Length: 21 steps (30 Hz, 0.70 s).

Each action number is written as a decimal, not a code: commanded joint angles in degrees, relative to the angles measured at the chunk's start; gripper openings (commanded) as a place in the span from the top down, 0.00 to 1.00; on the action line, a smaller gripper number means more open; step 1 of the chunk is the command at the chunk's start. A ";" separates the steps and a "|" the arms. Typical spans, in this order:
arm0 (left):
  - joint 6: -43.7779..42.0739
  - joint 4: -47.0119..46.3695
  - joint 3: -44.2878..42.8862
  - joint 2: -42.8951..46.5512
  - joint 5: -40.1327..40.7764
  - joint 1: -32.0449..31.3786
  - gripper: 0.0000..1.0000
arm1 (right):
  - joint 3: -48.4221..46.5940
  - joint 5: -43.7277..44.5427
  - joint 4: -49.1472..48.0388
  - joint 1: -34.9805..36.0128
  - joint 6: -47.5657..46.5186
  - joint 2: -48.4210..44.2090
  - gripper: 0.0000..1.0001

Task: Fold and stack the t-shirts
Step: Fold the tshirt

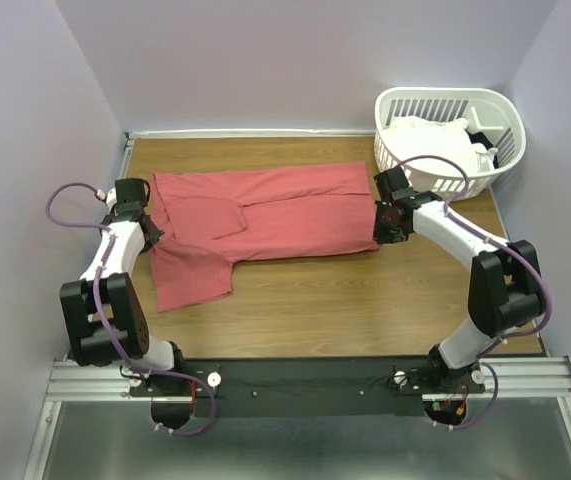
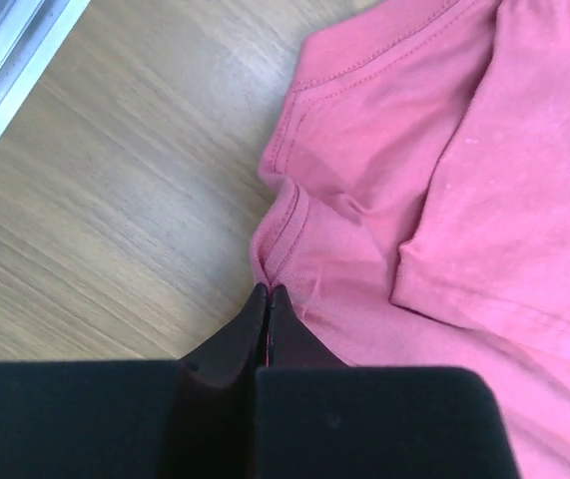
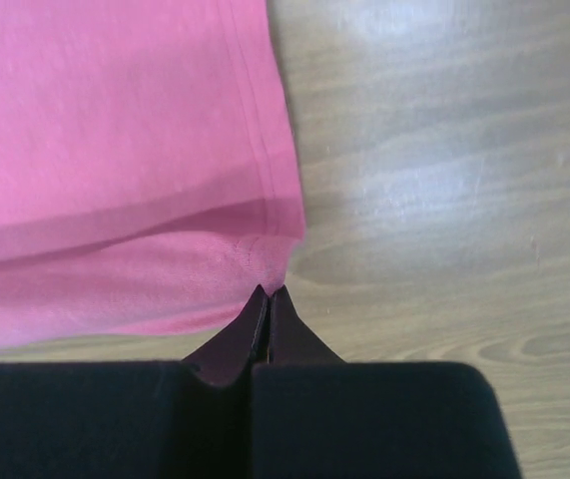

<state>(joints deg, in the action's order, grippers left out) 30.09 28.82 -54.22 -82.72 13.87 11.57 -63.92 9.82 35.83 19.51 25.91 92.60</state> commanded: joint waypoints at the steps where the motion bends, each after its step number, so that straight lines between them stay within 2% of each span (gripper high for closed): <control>1: -0.73 1.68 -2.91 -1.92 -0.42 0.82 1.00 | -4.45 3.01 2.31 -0.87 -1.74 4.08 0.99; 15: -0.12 -1.48 -8.44 -9.65 -4.99 1.08 1.00 | -12.54 6.78 2.05 -1.67 -1.83 12.34 0.99; 21: 0.06 -1.66 -10.56 -10.53 -4.38 1.17 1.00 | -15.43 9.07 1.43 -1.67 -1.83 14.27 0.99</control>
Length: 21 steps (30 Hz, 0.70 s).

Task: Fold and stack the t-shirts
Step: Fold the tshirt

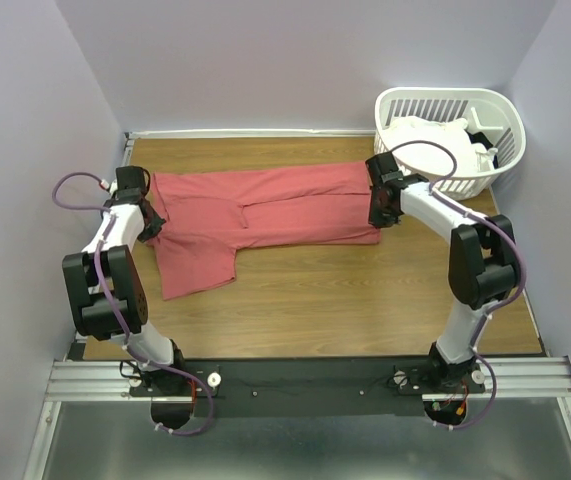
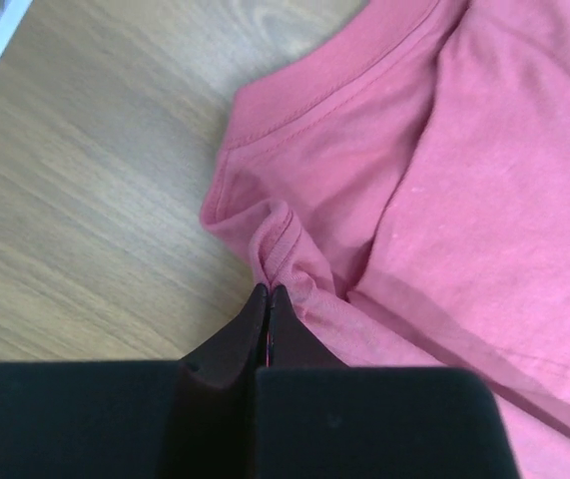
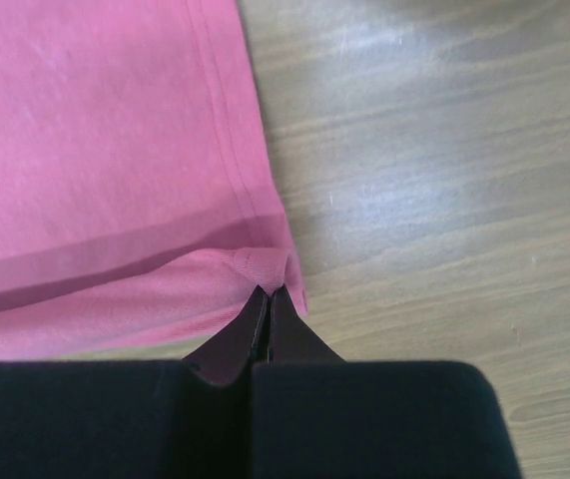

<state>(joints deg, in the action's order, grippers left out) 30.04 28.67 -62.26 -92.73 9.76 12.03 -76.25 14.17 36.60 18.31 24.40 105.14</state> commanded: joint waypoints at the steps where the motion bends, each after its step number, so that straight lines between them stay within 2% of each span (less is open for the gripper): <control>1: 0.10 -1.59 -2.60 -0.70 -0.27 0.71 1.00 | -3.55 4.90 0.67 -0.46 -0.32 1.73 0.99; 21: 1.07 -4.85 -1.81 -3.51 0.08 0.71 1.00 | -7.60 7.01 -1.88 -0.46 -0.06 7.27 0.99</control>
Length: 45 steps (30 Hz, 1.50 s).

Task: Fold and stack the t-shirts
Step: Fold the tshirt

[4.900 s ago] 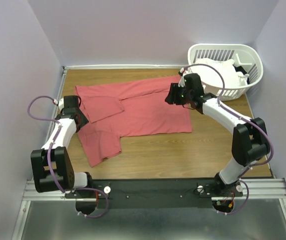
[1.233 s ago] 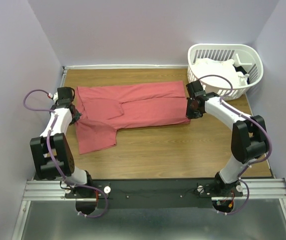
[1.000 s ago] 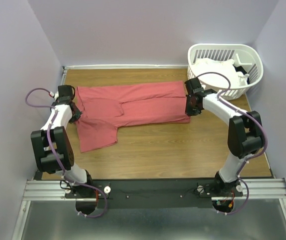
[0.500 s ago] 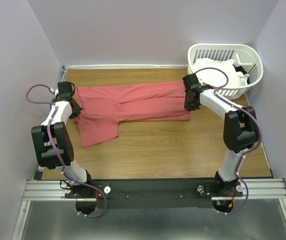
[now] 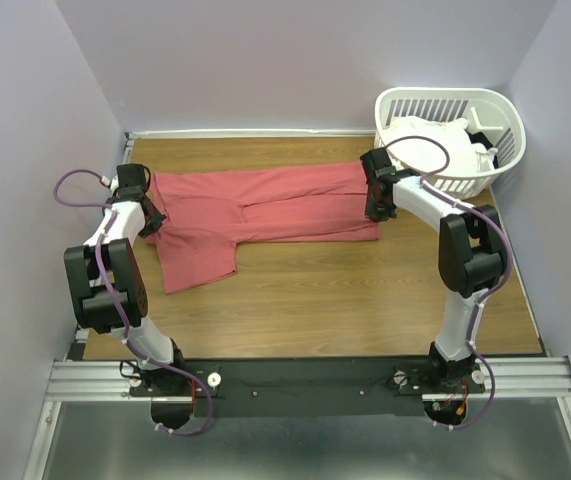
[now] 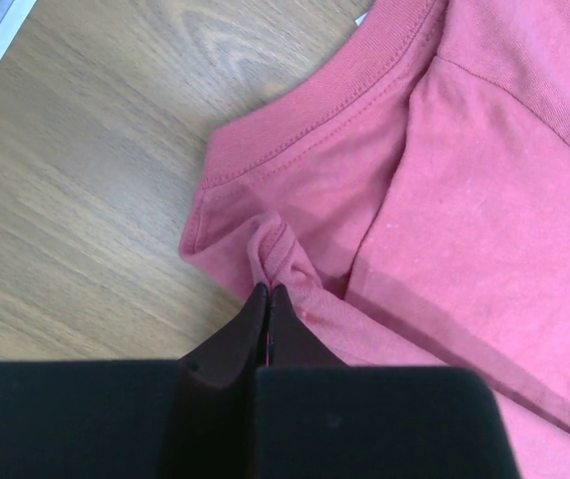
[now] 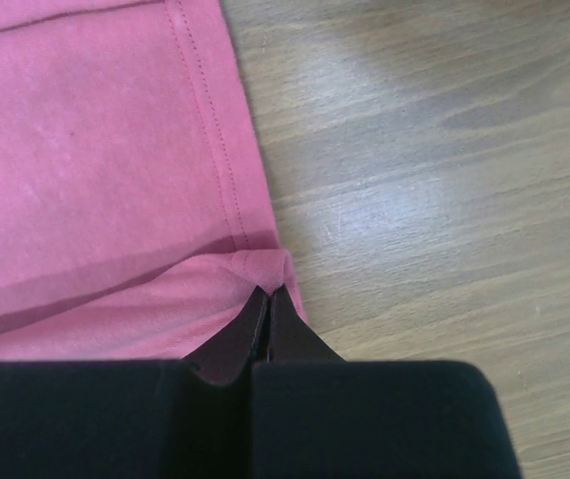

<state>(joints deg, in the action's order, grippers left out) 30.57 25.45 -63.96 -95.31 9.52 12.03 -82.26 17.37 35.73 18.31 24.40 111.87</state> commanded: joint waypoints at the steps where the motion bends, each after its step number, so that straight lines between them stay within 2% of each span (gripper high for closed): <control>1: 0.55 -1.81 -0.02 -0.76 0.24 0.71 1.00 | -1.59 4.08 -1.27 -0.46 -0.06 0.19 0.99; 25: 1.07 -5.41 0.24 -3.57 1.12 0.71 1.00 | -3.44 4.61 -4.87 -0.46 -0.41 4.76 0.99; 34: 0.11 -6.56 -0.02 -2.87 1.73 0.54 0.99 | -3.08 5.40 -6.28 -0.46 -0.76 5.81 0.95; 37: -0.16 -6.56 -0.02 -3.13 1.38 0.54 0.95 | -3.00 4.79 -6.28 -0.38 -0.94 5.55 0.89; 38: -0.33 -6.64 -0.02 -3.13 1.12 0.62 0.87 | -2.91 4.44 -6.28 -0.38 -0.94 5.11 0.82; 40: -0.77 -6.64 -0.11 -2.78 0.77 0.45 0.77 | -2.64 3.56 -6.28 -0.38 -1.20 3.36 0.73; 41: -0.68 -6.64 -0.02 -2.52 0.76 0.45 0.68 | -2.56 3.12 -6.28 -0.46 -1.29 2.65 0.66; 43: -1.03 -6.64 0.24 -0.94 1.20 0.10 0.59 | -2.03 1.63 -6.19 -0.46 -1.73 0.99 0.59; 44: -1.21 -6.64 0.68 -0.32 1.46 0.01 0.49 | -1.68 0.75 -6.19 -0.29 -1.90 -1.02 0.54; 45: -1.30 -6.47 0.94 1.34 1.73 -0.17 0.46 | -1.42 -0.13 -6.28 -0.29 -2.16 -2.26 0.52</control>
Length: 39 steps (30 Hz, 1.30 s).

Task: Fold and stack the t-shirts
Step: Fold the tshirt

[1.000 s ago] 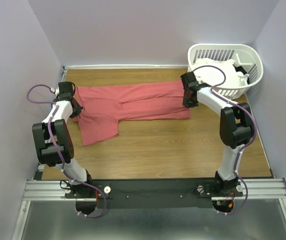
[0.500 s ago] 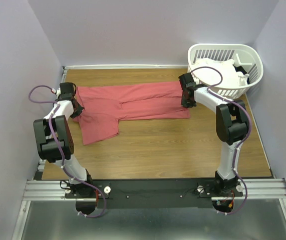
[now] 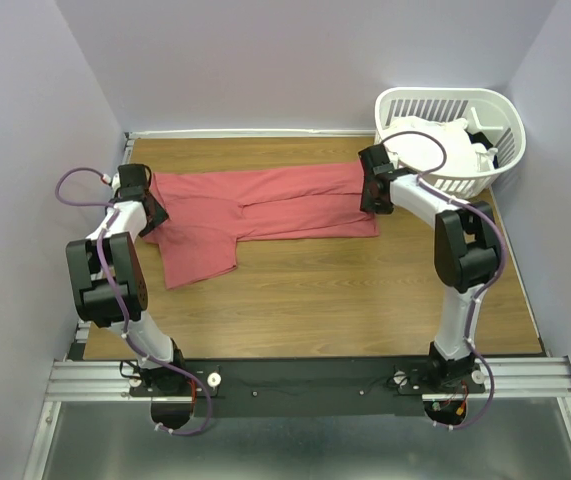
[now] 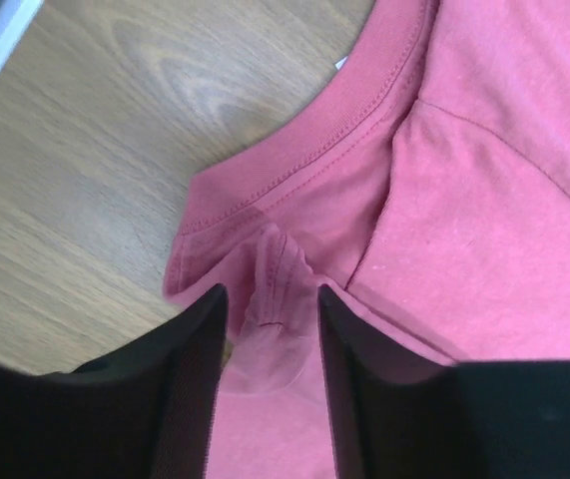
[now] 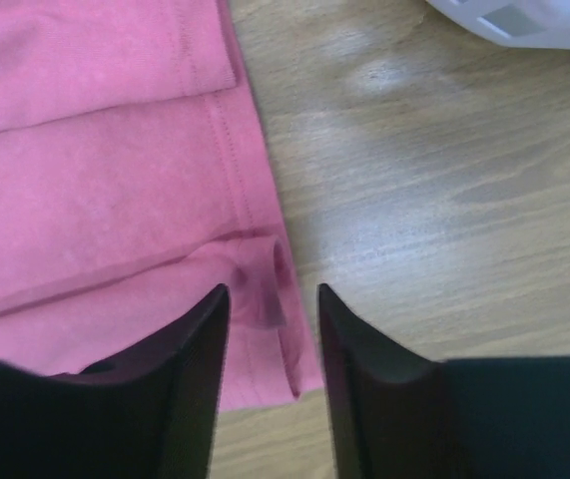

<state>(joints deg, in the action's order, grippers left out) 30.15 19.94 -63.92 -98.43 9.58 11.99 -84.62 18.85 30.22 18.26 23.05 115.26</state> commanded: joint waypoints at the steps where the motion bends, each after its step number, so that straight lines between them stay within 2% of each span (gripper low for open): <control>1: -0.88 -0.70 1.77 5.35 2.19 -0.12 0.41 | 1.82 -3.28 -0.77 -0.07 -0.81 -7.75 0.49; 3: -0.88 0.09 3.01 8.51 3.33 -0.30 0.36 | 2.79 -5.39 -0.77 0.46 -0.72 -10.22 0.46; 5: -0.80 0.62 5.37 12.27 3.69 -0.56 0.25 | 4.54 -6.63 -0.77 1.68 -0.72 -12.42 0.46; 7: -1.58 1.67 8.53 14.84 2.90 -1.35 0.21 | 5.86 -7.86 -0.77 3.09 -0.90 -15.76 0.45; 13: -1.51 6.42 16.79 21.70 0.88 -6.35 0.21 | 12.45 -11.03 -0.95 4.41 0.42 -23.58 0.40; 16: 0.52 6.07 19.18 22.85 -0.01 -9.61 0.25 | 15.36 -9.89 -1.04 4.41 0.33 -26.74 0.35; 20: 2.19 6.60 19.89 20.13 0.26 -11.81 0.32 | 17.82 -8.48 -0.95 4.33 -0.63 -29.56 0.22; 28: 4.74 5.02 21.38 16.00 0.70 -16.47 0.39 | 20.72 -6.11 -1.04 4.33 -1.60 -32.64 0.21; 33: 5.79 4.31 22.08 13.27 1.66 -17.35 0.49 | 21.42 -5.76 -1.21 4.33 -2.04 -33.00 0.21; 34: 5.97 4.40 22.08 12.66 2.01 -17.61 0.55 | 21.51 -5.49 -1.39 4.33 -2.13 -33.00 0.21; 36: 5.97 4.31 22.17 12.13 2.11 -17.79 0.61 | 21.69 -5.32 -1.48 4.33 -2.22 -32.91 0.21; 39: 6.06 4.58 22.17 11.33 2.54 -18.23 0.80 | 21.87 -5.23 -1.74 4.24 -2.22 -32.56 0.21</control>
<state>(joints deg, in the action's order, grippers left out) 34.70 24.27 -43.13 -84.23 12.25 -5.23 -63.44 11.66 29.17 22.76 21.52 83.64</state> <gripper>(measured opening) 0.275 0.793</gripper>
